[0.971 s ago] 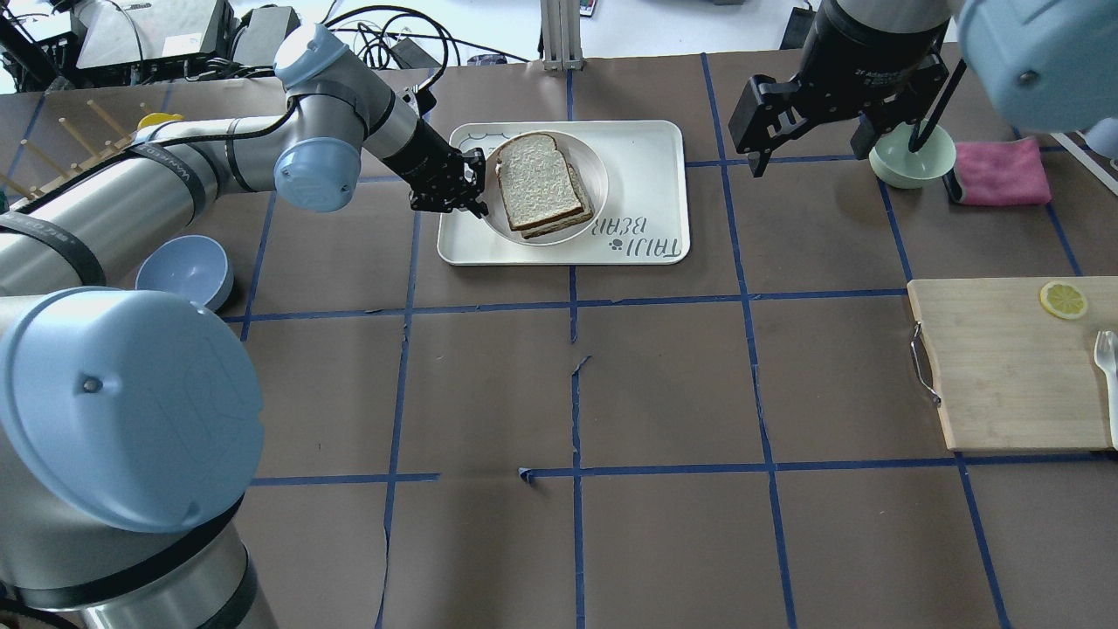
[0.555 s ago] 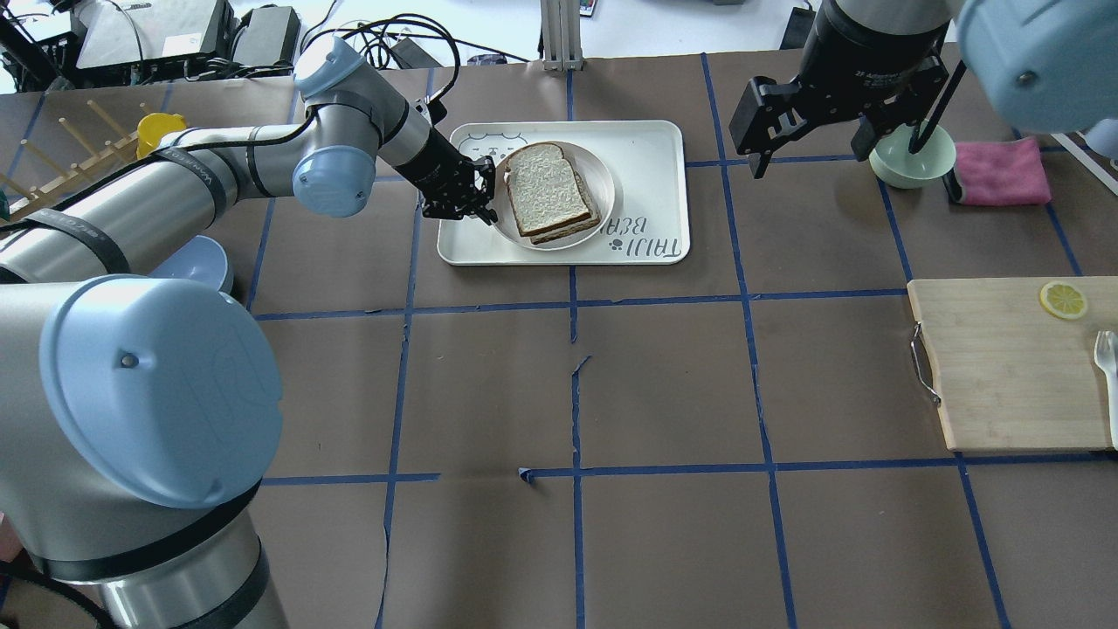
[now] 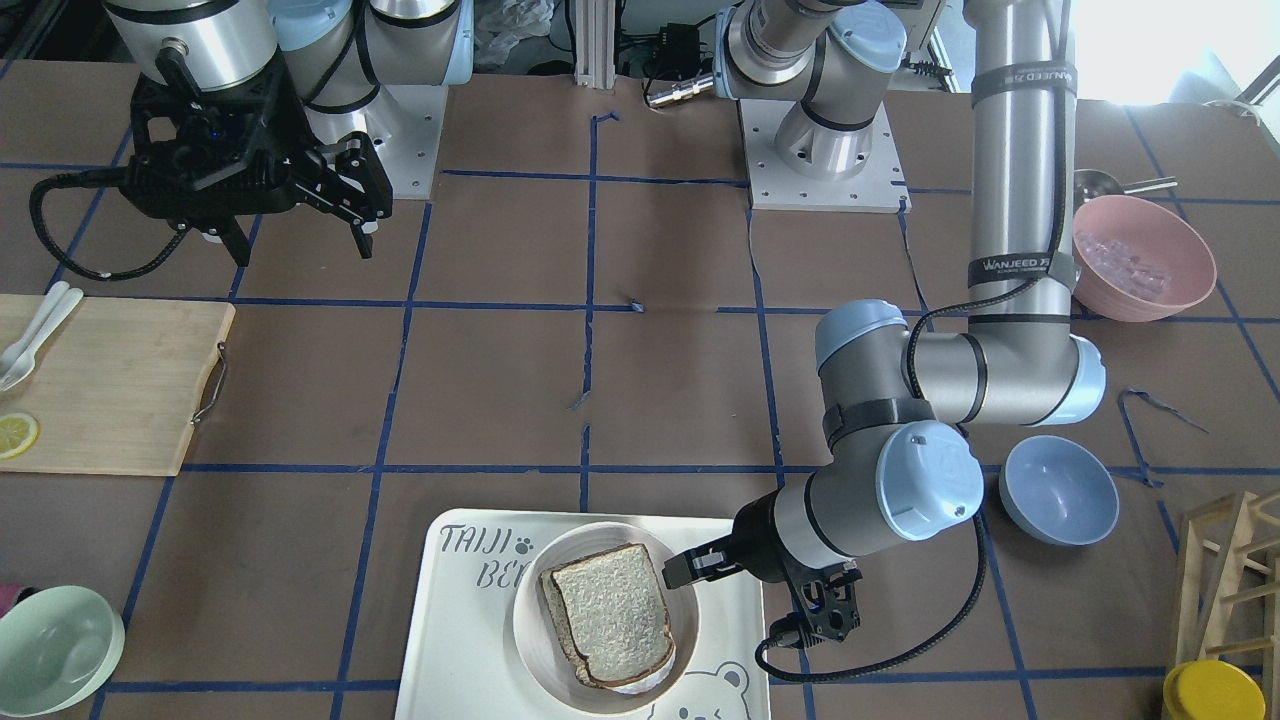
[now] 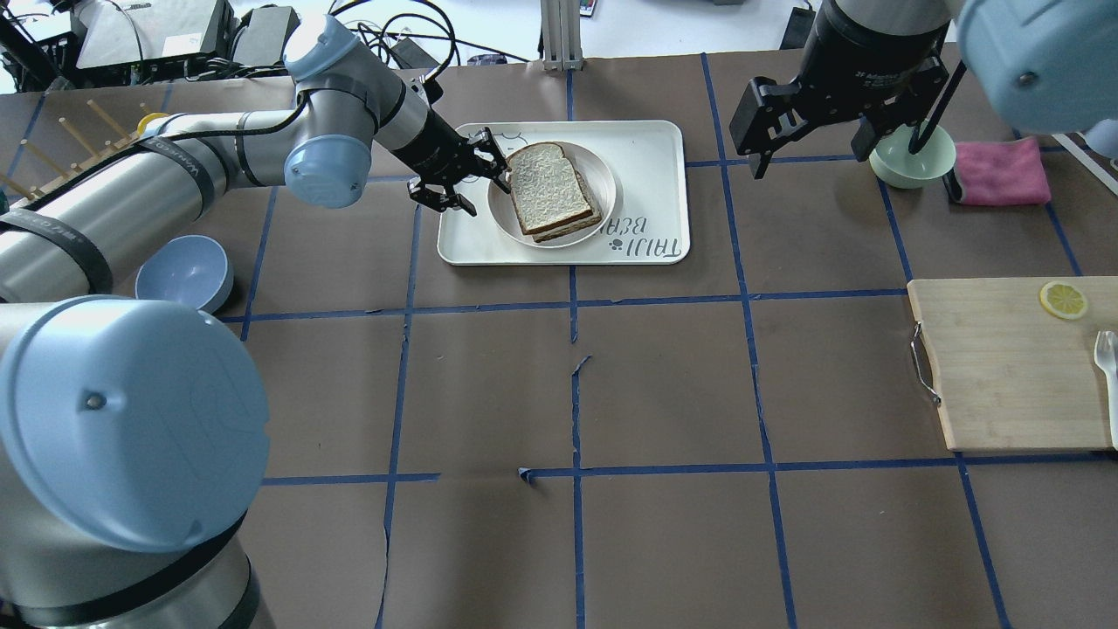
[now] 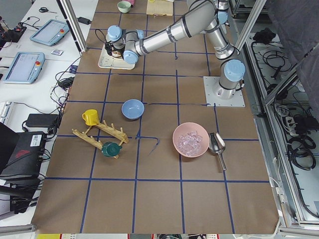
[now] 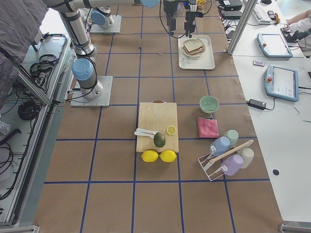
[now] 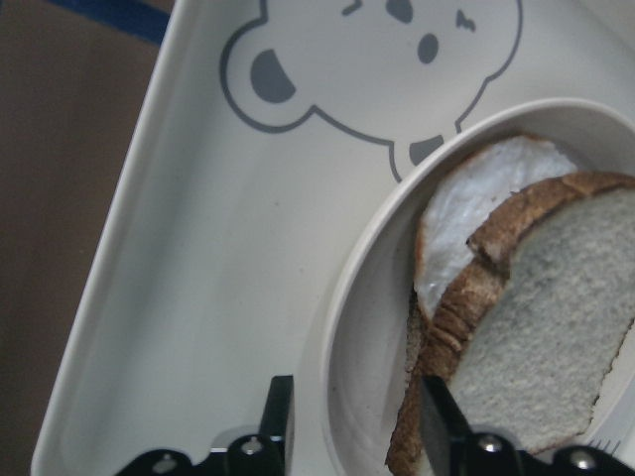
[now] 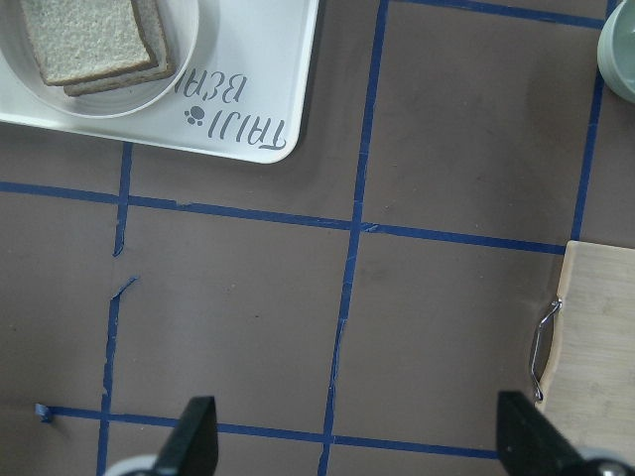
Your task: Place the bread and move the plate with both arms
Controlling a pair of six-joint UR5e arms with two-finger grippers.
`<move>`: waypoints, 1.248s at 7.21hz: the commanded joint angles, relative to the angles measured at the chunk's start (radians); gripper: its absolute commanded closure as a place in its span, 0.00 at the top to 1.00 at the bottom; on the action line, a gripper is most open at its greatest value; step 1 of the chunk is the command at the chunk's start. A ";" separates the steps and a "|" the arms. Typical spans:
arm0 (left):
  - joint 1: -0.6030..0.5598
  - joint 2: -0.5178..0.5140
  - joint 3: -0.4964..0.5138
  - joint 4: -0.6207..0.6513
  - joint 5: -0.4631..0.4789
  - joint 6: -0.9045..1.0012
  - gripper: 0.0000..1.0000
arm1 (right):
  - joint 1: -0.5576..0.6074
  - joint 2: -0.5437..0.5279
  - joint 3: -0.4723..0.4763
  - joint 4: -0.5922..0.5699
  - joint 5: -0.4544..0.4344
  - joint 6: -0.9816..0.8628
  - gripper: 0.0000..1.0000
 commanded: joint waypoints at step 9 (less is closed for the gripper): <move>0.003 0.614 -0.113 -0.491 0.421 0.305 1.00 | 0.000 0.001 0.001 0.000 -0.001 0.000 1.00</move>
